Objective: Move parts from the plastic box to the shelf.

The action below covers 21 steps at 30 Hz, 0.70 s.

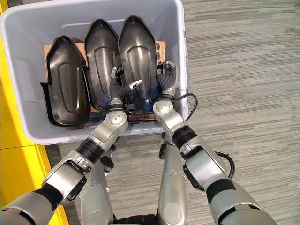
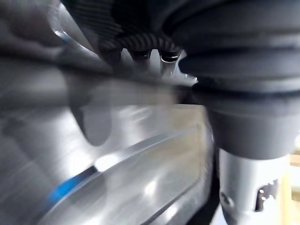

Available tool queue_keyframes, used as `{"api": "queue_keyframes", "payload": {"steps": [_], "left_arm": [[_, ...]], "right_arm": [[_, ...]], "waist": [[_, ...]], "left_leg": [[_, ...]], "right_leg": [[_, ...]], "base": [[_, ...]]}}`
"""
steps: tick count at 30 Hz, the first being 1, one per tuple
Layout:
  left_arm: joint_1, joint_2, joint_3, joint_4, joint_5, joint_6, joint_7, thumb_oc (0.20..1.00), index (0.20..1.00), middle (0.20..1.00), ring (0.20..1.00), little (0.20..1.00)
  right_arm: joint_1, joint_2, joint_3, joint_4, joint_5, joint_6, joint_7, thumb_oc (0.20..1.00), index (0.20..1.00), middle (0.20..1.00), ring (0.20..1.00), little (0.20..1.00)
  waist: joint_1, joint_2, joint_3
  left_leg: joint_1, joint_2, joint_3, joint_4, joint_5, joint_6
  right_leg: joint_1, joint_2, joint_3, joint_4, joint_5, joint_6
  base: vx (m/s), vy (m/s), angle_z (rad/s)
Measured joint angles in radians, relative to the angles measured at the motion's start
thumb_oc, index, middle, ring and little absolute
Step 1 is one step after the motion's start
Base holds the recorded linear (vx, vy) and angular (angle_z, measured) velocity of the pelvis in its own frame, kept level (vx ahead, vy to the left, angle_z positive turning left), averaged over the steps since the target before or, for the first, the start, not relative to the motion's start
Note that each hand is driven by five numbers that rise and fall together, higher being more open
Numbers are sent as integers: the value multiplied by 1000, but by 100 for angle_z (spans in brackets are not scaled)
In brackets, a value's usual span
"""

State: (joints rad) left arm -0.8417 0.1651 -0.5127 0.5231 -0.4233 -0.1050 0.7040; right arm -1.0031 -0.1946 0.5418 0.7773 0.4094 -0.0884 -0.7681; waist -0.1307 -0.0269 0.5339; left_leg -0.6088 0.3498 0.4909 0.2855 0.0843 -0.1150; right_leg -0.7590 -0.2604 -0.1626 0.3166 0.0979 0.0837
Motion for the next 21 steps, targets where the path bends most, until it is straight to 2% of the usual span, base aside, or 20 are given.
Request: {"api": "queue_keyframes", "payload": {"steps": [4,5,6,11,15,19,21], "left_arm": [[-3,0,0,-2,-3,-1,-4,1000,1000,1000,1000,1000],[-3,0,0,-2,-7,-1,-4,517,517,517,517,517],[-3,0,0,-4,-25,-1,-5,200,200,200,200,200],[-2,13,44,-5,-40,9,20,200,200,200,200,200],[-2,34,42,-5,-40,13,23,200,200,200,200,200],[-1,36,43,-5,-61,12,23,200,200,200,200,200],[2,35,40,-5,-61,12,23,200,200,200,200,200]], "right_arm": [[0,-1,-1,5,-1,1,22,200,200,200,200,200],[0,-1,-1,5,-1,3,26,200,200,200,200,200],[-1,-1,-1,4,-2,8,29,200,200,200,200,200],[1,-2,1,-12,-42,37,32,200,200,200,200,200],[15,-2,4,-24,-42,51,30,200,200,200,200,200],[22,-1,11,-24,-37,49,18,200,200,200,200,200],[26,2,12,-26,-36,27,2,200,200,200,200,200]], "waist": [[0,0,0],[0,0,0],[-1,0,0],[3,0,0],[2,0,0],[3,-1,0],[3,-3,1]], "left_leg": [[1,0,4,3,0,0],[1,1,4,4,0,0],[0,1,4,6,0,0],[-1,7,4,12,-1,1],[-1,9,5,12,-1,1],[3,9,3,14,0,1],[10,10,4,15,0,1]], "right_leg": [[0,0,2,0,3,-1],[0,0,3,0,4,-1],[0,0,3,0,4,-1],[0,6,4,0,6,-2],[0,8,4,0,7,-3],[5,8,4,0,8,-4],[12,8,4,0,8,-5]], "base": [[0,0,0],[0,0,0],[0,0,0],[0,0,0],[0,0,0],[-1,14,0],[-3,59,0]]}}
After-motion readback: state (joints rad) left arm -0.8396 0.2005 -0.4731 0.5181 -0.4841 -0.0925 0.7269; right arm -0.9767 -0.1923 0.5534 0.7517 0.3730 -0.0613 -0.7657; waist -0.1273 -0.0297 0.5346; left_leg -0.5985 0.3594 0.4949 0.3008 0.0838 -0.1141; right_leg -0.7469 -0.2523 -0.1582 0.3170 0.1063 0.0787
